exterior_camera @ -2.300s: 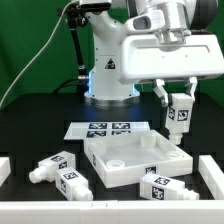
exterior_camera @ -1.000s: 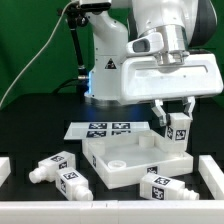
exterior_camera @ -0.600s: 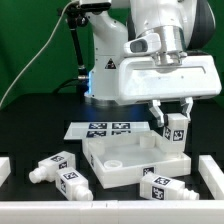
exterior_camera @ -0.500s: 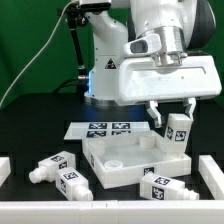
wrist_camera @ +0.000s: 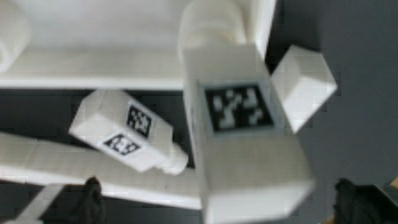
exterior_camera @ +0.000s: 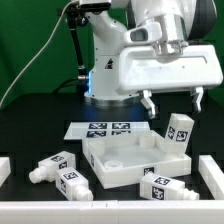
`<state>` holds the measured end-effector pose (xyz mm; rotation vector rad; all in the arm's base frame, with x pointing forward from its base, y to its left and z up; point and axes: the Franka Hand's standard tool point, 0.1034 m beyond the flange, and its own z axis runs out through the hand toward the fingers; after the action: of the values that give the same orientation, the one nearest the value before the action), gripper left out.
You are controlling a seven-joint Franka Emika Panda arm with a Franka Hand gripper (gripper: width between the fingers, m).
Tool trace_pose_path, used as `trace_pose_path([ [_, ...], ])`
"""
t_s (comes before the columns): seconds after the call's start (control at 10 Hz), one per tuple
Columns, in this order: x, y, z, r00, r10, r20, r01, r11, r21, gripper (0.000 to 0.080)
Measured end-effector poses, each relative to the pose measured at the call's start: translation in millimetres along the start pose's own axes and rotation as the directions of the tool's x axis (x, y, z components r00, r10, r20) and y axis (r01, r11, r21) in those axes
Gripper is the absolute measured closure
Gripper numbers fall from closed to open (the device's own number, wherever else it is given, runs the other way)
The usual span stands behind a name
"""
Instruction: Assemble one leg
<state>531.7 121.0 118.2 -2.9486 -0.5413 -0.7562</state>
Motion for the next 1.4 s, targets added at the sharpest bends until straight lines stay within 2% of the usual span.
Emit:
trace_pose_path([
  [0.1,2.1,-5.1,-7.1,0.999,-0.002,0.04,0.002,1.0,0.021,0.0151],
  [0.2,11.2,-7.8,-16.3,0.999,-0.011,0.032,0.01,1.0,0.024,0.015],
  [0.3,9.3,-7.0,-14.4,0.999,-0.01,0.032,0.009,1.0,0.023,0.015],
  [0.4,2.5,-14.2,-10.9,0.995,-0.002,0.097,-0.003,0.999,0.052,0.015],
  [0.5,2.3,-23.5,-12.6,0.982,0.009,0.187,-0.026,0.996,0.09,0.015],
  [0.6,4.2,-23.5,-12.4,0.971,0.019,0.238,-0.045,0.994,0.103,0.015],
  [0.7,0.6,-16.7,-10.4,0.958,0.061,0.282,-0.089,0.992,0.089,0.015],
  [0.8,-3.2,-15.3,-11.4,0.927,0.104,0.361,-0.136,0.989,0.064,0.015],
  [0.9,-0.8,-11.6,-9.8,0.915,0.101,0.391,-0.132,0.99,0.053,0.015],
  [1.0,-2.1,-8.0,-7.1,0.904,0.103,0.415,-0.137,0.989,0.051,0.015],
  [1.1,-5.2,-11.1,-9.2,0.874,0.099,0.476,-0.144,0.988,0.059,0.015],
  [1.4,-2.0,-10.1,-7.5,0.879,0.101,0.466,-0.144,0.988,0.059,0.015],
])
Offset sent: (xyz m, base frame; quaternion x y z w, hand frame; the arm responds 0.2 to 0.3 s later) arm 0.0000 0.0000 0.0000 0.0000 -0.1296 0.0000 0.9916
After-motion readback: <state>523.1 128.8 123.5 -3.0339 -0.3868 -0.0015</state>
